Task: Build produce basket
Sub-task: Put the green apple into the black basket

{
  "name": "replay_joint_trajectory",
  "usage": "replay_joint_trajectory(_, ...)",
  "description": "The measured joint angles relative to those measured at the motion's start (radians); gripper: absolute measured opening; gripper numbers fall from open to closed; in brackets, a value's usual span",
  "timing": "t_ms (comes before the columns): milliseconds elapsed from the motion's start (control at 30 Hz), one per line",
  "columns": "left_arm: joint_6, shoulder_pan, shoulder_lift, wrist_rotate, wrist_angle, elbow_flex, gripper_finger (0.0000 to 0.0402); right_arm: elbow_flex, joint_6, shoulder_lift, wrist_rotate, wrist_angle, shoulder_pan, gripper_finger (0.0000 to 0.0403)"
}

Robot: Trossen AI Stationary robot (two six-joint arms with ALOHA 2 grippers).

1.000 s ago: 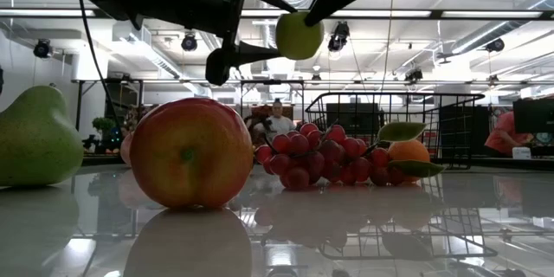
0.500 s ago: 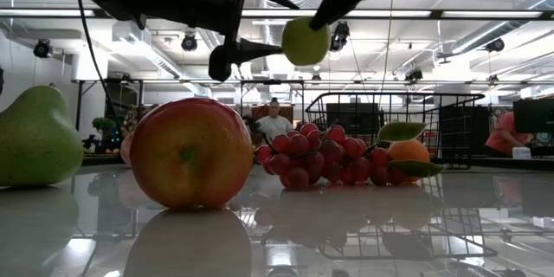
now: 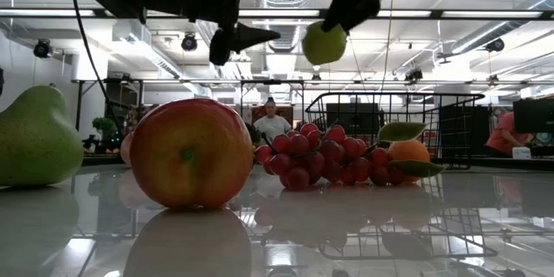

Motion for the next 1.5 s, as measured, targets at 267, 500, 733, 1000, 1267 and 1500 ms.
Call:
replay_joint_trajectory(267,0.144,0.000,-0.073,0.000,-0.001,-0.002,0.0300,-0.141,0.146,-0.127,0.000,-0.013,-0.155,0.0290)
replay_joint_trajectory(500,0.177,-0.001,-0.102,-0.001,-0.004,-0.002,0.0300,-0.296,0.230,-0.166,-0.017,0.031,-0.333,0.0290)
replay_joint_trajectory(733,0.202,-0.001,-0.101,-0.001,-0.004,-0.002,0.0300,-0.425,0.266,-0.162,-0.061,0.110,-0.463,0.0290)
replay_joint_trajectory(1000,0.202,-0.001,-0.101,-0.001,-0.004,-0.002,0.0300,-0.492,0.286,-0.159,-0.060,0.179,-0.546,0.0290)
replay_joint_trajectory(1267,0.202,-0.001,-0.100,-0.001,-0.004,-0.002,0.0300,-0.484,0.285,-0.072,-0.059,0.223,-0.560,0.0290)
replay_joint_trajectory(1500,0.201,-0.001,-0.100,-0.001,-0.004,-0.003,0.0300,-0.450,0.270,0.028,-0.041,0.224,-0.560,0.0290)
